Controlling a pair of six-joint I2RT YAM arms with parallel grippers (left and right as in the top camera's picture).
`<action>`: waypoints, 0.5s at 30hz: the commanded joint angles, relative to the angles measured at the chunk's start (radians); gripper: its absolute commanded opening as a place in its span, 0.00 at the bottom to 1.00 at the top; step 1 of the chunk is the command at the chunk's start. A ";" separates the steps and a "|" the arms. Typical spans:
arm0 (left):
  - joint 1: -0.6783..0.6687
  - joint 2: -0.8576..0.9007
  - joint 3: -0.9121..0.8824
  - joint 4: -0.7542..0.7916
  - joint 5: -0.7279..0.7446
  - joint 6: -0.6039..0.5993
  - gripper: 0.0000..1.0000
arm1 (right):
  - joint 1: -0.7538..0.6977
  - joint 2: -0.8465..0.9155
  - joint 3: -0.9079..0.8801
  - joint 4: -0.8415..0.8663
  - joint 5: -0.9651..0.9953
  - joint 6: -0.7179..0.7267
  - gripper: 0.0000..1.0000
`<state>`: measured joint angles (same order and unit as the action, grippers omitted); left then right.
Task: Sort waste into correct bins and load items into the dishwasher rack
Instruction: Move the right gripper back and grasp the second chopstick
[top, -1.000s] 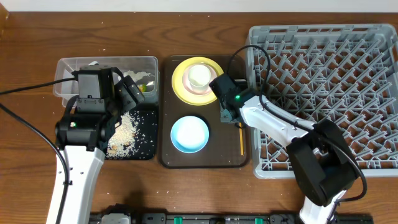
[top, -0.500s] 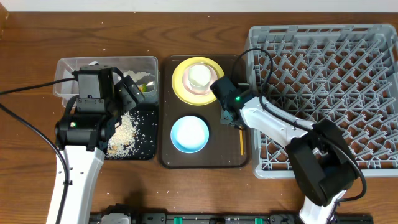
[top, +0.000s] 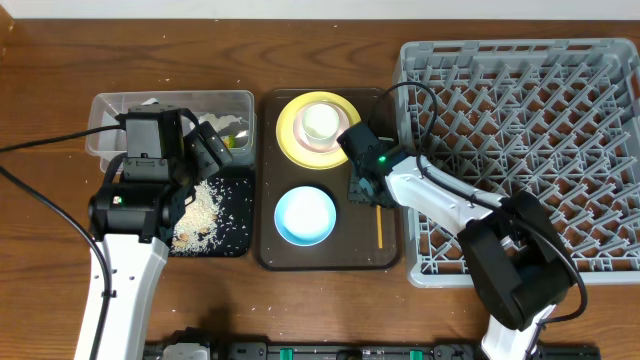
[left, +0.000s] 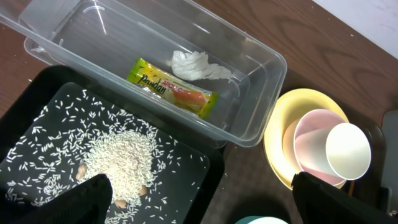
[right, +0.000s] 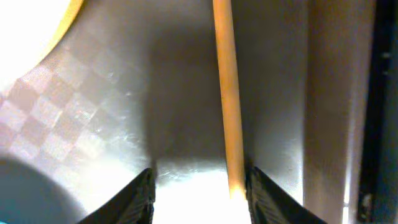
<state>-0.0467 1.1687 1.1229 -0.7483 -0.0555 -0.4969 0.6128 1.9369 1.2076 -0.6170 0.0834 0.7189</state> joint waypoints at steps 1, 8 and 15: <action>0.004 -0.004 0.013 0.000 -0.005 0.006 0.95 | 0.010 0.015 -0.005 0.000 -0.033 0.005 0.41; 0.004 -0.004 0.013 0.000 -0.005 0.006 0.95 | 0.010 0.016 -0.007 -0.003 0.035 -0.010 0.40; 0.004 -0.004 0.013 0.000 -0.005 0.006 0.95 | 0.010 0.029 -0.010 0.000 0.036 -0.011 0.27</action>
<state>-0.0467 1.1687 1.1229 -0.7483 -0.0551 -0.4969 0.6128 1.9385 1.2076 -0.6159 0.1047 0.7113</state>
